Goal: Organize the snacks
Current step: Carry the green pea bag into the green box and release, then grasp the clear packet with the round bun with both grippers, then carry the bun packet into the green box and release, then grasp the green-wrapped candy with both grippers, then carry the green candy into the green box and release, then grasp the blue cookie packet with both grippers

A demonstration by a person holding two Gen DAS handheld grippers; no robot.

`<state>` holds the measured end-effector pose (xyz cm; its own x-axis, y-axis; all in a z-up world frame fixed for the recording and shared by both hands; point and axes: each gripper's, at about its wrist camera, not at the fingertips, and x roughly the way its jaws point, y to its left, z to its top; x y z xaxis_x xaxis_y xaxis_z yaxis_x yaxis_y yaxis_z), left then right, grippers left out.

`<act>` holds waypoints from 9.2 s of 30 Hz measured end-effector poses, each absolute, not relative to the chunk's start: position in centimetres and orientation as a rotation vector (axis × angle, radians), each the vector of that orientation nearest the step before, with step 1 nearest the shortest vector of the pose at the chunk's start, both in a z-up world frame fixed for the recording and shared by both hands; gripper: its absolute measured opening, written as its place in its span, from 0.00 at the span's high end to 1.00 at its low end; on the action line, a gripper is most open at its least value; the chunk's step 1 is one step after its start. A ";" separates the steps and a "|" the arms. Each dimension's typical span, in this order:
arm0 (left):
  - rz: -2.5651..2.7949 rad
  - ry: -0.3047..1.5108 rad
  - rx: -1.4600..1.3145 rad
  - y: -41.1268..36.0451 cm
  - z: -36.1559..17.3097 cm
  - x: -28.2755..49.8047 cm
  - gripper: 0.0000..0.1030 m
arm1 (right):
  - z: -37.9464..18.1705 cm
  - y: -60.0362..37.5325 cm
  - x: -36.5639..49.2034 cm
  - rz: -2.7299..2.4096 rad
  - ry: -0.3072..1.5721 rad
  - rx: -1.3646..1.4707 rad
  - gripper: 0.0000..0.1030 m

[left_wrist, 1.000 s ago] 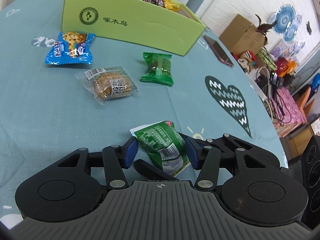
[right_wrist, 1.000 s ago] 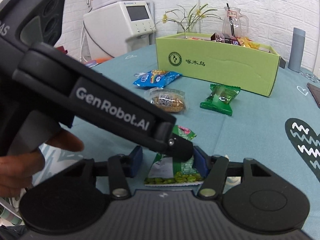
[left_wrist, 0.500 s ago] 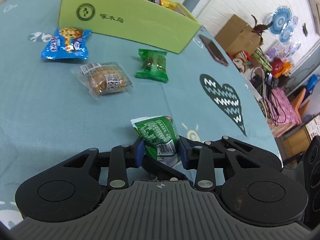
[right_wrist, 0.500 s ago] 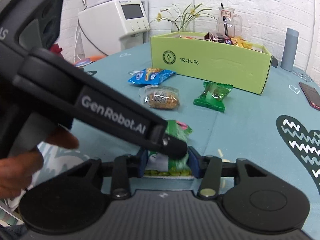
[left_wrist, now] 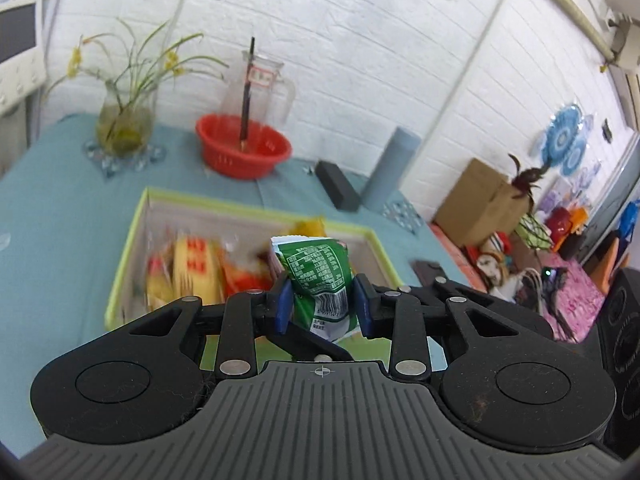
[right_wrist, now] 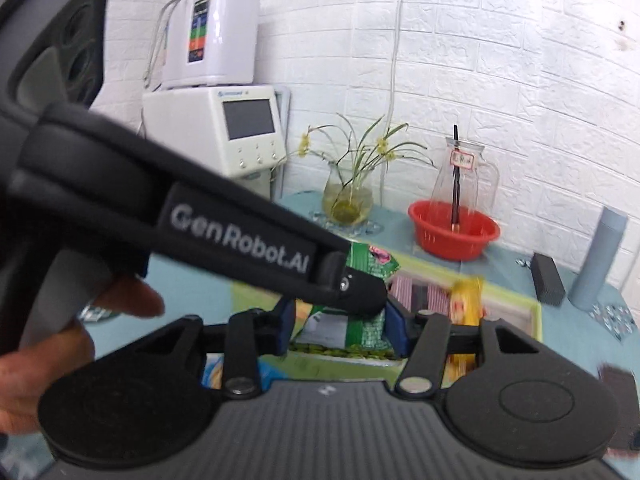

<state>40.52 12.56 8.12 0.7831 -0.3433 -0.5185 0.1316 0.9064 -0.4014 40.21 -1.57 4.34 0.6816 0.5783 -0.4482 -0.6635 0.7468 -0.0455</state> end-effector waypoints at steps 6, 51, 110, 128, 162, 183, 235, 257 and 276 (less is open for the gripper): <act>-0.245 0.713 -0.386 15.5 4.2 48.9 0.91 | 1.5 1.1 48.4 0.723 0.535 -0.238 0.40; -0.235 0.851 -0.555 14.9 -2.1 30.1 0.64 | -5.5 -5.1 26.3 0.758 0.685 -0.036 0.01; -0.276 0.881 -0.508 13.1 -3.1 29.0 0.47 | -5.4 -3.9 26.2 0.608 0.637 -0.160 0.01; -0.306 0.892 -0.506 12.1 -3.1 28.6 0.54 | -5.2 -3.5 25.5 0.600 0.616 -0.184 0.17; -0.250 0.663 -0.348 13.0 4.8 44.7 0.84 | 1.3 -2.0 43.6 0.659 0.422 -0.118 0.44; -0.381 0.772 -0.343 8.7 0.9 33.2 0.61 | -3.3 -10.2 31.7 0.547 0.544 -0.043 0.10; -0.354 0.855 -0.377 6.4 -2.0 26.2 0.97 | -4.5 -9.5 23.1 0.629 0.577 -0.103 0.43; -0.379 0.736 -0.244 3.2 4.0 51.4 0.96 | 0.7 -10.5 47.9 0.552 0.481 -0.071 0.39; -0.235 0.575 -0.280 12.8 6.5 35.8 0.49 | 1.2 -10.5 33.3 0.655 0.395 -0.045 0.09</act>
<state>35.83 12.84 6.47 0.8145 -0.2947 -0.4997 0.1397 0.9357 -0.3241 33.26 -10.45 1.19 0.7216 0.5841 -0.3717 -0.6009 0.7950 0.0828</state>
